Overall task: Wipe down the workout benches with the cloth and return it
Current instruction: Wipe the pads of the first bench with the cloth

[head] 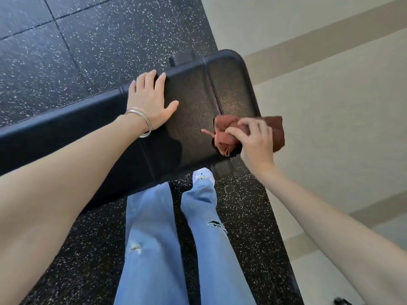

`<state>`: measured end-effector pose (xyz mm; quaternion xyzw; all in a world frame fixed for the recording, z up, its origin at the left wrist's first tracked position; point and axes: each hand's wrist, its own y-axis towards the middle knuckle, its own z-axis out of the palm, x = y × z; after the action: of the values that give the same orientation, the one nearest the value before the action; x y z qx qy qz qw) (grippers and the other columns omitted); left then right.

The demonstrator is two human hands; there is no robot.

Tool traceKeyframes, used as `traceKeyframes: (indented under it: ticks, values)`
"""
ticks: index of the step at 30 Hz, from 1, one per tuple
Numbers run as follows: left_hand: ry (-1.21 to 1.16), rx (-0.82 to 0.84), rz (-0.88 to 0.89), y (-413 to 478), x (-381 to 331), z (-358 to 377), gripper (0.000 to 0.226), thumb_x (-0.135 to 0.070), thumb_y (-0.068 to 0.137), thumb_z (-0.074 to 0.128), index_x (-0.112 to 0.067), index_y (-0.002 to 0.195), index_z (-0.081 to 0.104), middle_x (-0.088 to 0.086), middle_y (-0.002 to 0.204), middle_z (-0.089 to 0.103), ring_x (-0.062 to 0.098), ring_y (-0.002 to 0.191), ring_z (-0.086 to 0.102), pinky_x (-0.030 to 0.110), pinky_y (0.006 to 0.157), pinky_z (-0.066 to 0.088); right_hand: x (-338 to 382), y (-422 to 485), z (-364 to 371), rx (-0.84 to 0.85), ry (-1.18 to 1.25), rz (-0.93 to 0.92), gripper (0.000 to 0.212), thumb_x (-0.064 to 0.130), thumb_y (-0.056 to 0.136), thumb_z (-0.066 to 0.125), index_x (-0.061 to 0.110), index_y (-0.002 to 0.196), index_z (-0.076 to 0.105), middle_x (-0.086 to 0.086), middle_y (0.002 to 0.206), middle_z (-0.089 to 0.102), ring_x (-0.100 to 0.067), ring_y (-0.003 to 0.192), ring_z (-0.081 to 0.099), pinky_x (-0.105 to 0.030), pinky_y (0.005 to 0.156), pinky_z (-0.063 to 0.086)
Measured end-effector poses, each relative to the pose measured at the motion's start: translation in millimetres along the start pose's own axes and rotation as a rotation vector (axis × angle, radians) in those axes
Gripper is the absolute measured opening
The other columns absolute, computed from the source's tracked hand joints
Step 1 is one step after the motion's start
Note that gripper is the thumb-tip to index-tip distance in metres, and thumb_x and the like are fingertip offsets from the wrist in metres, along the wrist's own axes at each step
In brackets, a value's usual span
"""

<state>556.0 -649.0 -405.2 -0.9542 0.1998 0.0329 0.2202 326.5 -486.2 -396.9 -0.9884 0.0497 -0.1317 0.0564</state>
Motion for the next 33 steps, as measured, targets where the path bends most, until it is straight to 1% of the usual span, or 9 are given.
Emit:
traceKeyframes:
  ticks: [5,10,19,22,26,28,29,31,33]
  values:
    - [0.050,0.009,0.042,-36,-6,7,0.074,-0.048,0.089,0.046,-0.010,0.147,0.019,0.017,0.155,0.016,0.035,0.142,0.013,0.049,0.117,0.013,-18,-3,-11,0.065,-0.016,-0.061,0.054,-0.011,0.069,0.055,0.025,0.108,0.069,-0.010,0.111,0.062,-0.038,0.094,0.054,-0.042,0.075,0.045]
    - [0.079,0.010,0.049,-67,6,13,0.076,-0.046,0.087,0.051,-0.009,0.147,0.021,0.018,0.154,0.015,0.036,0.142,0.014,0.049,0.117,0.012,5,35,-5,-0.070,0.107,0.381,0.061,-0.011,0.077,0.045,0.031,0.117,0.061,-0.008,0.121,0.051,-0.033,0.106,0.046,-0.043,0.085,0.041]
    - [0.085,-0.018,-0.039,-88,79,25,0.084,-0.048,0.085,0.055,-0.007,0.147,0.018,0.021,0.154,0.012,0.039,0.142,0.011,0.051,0.116,0.009,105,-43,49,-0.277,0.304,0.728,0.054,-0.012,0.078,0.047,0.026,0.114,0.064,-0.007,0.117,0.051,-0.029,0.097,0.044,-0.035,0.083,0.040]
    - [0.098,-0.021,0.009,-94,86,25,0.083,-0.048,0.085,0.055,-0.007,0.146,0.019,0.021,0.153,0.015,0.039,0.142,0.011,0.052,0.116,0.009,187,-79,76,-0.175,0.460,0.637,0.047,-0.006,0.081,0.048,0.025,0.113,0.063,-0.004,0.115,0.051,-0.022,0.098,0.044,-0.033,0.084,0.043]
    - [0.102,0.007,0.065,-107,89,22,0.082,-0.047,0.086,0.052,-0.008,0.148,0.016,0.019,0.154,0.014,0.037,0.142,0.011,0.051,0.116,0.009,244,-102,93,0.001,0.560,0.633,0.029,0.021,0.086,0.050,0.028,0.114,0.054,0.006,0.112,0.049,0.000,0.090,0.040,-0.027,0.084,0.041]
    - [0.121,0.004,0.103,-112,95,20,0.082,-0.047,0.087,0.052,-0.008,0.148,0.015,0.018,0.155,0.013,0.035,0.143,0.011,0.050,0.117,0.009,225,-95,78,-0.002,0.519,0.569,0.032,0.024,0.083,0.051,0.042,0.110,0.053,-0.005,0.118,0.048,-0.013,0.103,0.045,-0.036,0.089,0.045]
    - [0.125,0.000,0.113,-113,100,20,0.081,-0.047,0.087,0.051,-0.008,0.148,0.014,0.018,0.155,0.013,0.035,0.143,0.011,0.050,0.117,0.009,207,-86,66,-0.070,0.523,0.636,0.034,0.024,0.083,0.051,0.045,0.109,0.053,-0.008,0.119,0.049,-0.021,0.106,0.048,-0.037,0.091,0.045]
    - [0.112,-0.023,0.097,-110,113,18,0.080,-0.046,0.088,0.051,-0.008,0.148,0.014,0.019,0.155,0.013,0.036,0.142,0.011,0.049,0.117,0.008,165,-61,49,-0.226,0.454,0.855,0.039,0.008,0.085,0.055,0.029,0.118,0.058,-0.012,0.119,0.049,-0.030,0.108,0.048,-0.027,0.092,0.039]
    - [0.092,-0.054,0.051,-104,131,16,0.080,-0.046,0.088,0.051,-0.007,0.147,0.016,0.021,0.154,0.014,0.038,0.142,0.012,0.049,0.117,0.009,138,-36,40,-0.269,0.325,0.969,0.047,-0.006,0.085,0.054,0.019,0.124,0.059,-0.014,0.121,0.046,-0.034,0.110,0.045,-0.025,0.087,0.031]
